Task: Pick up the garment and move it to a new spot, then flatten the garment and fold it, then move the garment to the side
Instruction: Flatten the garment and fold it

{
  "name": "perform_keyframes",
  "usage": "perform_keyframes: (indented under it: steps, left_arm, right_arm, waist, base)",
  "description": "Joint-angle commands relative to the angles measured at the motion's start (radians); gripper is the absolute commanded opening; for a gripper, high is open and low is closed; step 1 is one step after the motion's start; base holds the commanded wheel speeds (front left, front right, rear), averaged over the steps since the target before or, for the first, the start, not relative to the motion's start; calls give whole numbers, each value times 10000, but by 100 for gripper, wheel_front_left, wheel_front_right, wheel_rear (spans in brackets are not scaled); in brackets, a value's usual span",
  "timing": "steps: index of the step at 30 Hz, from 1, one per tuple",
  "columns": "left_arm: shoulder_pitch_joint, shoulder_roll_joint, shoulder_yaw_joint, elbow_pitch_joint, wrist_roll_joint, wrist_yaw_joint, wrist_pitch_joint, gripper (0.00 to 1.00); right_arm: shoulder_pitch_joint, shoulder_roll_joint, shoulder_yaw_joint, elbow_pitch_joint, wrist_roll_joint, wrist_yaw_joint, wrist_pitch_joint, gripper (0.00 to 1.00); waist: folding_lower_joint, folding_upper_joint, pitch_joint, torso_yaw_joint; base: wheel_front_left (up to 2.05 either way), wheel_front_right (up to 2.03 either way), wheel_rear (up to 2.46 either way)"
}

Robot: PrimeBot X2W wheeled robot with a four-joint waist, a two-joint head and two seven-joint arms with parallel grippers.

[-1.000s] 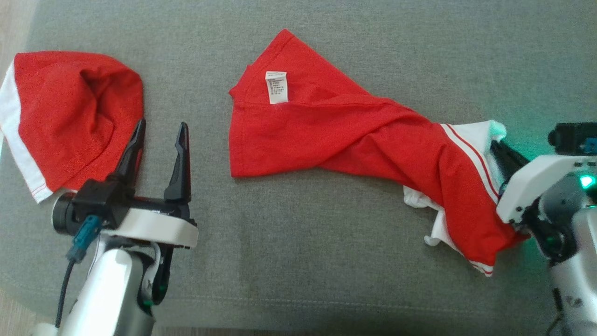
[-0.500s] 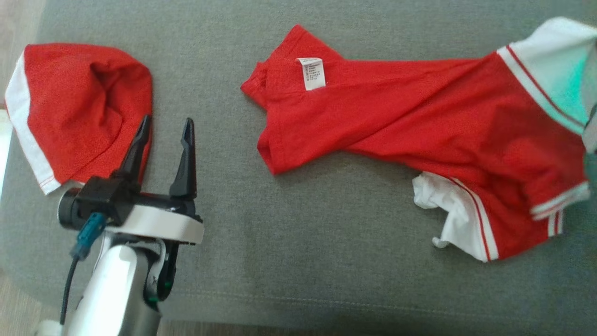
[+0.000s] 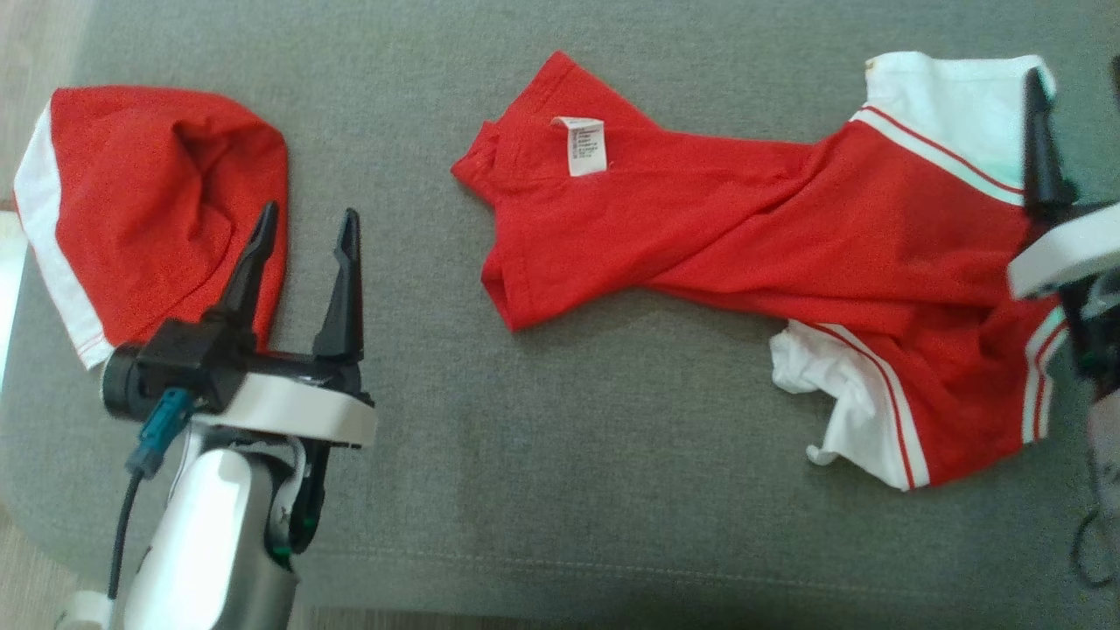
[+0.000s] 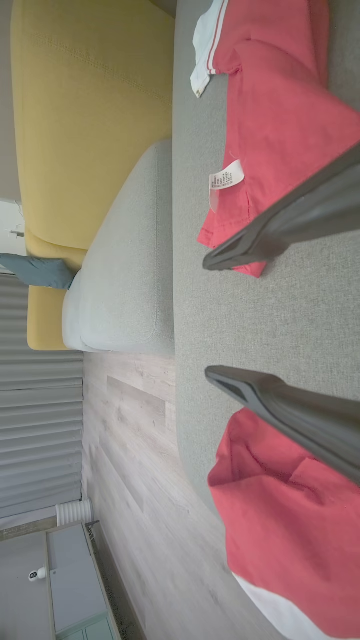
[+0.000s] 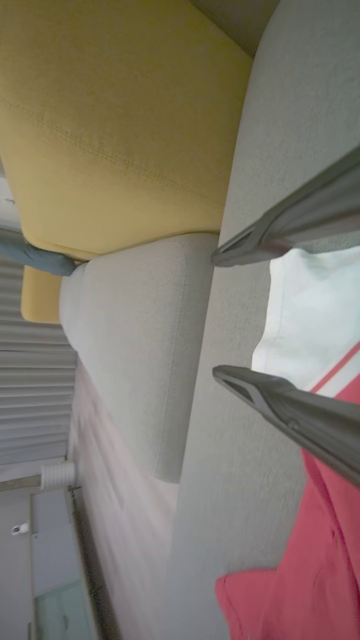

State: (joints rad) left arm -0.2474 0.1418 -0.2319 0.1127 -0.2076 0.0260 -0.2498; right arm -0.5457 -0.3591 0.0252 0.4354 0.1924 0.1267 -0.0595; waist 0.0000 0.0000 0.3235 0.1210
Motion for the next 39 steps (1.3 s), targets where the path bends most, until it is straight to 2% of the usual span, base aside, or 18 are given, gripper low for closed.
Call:
perform_keyframes:
  steps: [1, 3, 4, 7, 8, 12, 17, 23, 39]
  left_arm:
    - [-40, 167, 493, -258, 109, -5, -120, 100]
    - [55, 191, 539, -253, 131, 5, -120, 100]
    - [55, 191, 539, -253, 131, 5, -120, 100]
    - [246, 234, 604, -246, 161, 29, -120, 100]
    - [246, 234, 604, -246, 161, 29, -120, 100]
    - [462, 280, 643, -257, 177, 71, -120, 100]
    - [704, 354, 641, -236, 184, 107, -120, 100]
    - [867, 413, 594, -264, 153, 173, -58, 100]
    - [786, 486, 467, -291, 65, 253, -5, 100]
  right_arm:
    - [560, 245, 27, -763, -29, 40, -344, 100]
    - [1139, 639, -44, -1415, -40, 40, -518, 100]
    - [1139, 639, -44, -1415, -40, 40, -518, 100]
    - [2537, 1441, -361, -2815, -91, 40, -480, 100]
    - [2537, 1441, -361, -2815, -91, 40, -480, 100]
    - [3918, 2187, -469, -4142, -228, 40, -169, 100]
    - [5177, 2731, -604, -5324, -251, 40, 179, 100]
    - [5667, 2968, -563, -6085, -268, 40, 573, 100]
    - [5670, 3067, -607, -6304, -250, 40, 744, 100]
  waist:
    - [0, 0, -212, -140]
    - [0, 0, -354, -222]
    - [0, 0, -354, -222]
    - [0, 0, -689, -352]
    - [0, 0, -689, -352]
    - [0, 0, -1002, -462]
    - [0, 0, -1294, -574]
    - [0, 0, -1390, -680]
    - [0, 0, -1271, -633]
  base:
    - [0, 0, 0]
    - [0, 0, 0]
    - [0, 0, 0]
    - [0, 0, 0]
    - [0, 0, 0]
    - [0, 0, 0]
    - [0, 0, 0]
    - [0, 0, 0]
    - [0, 0, 0]
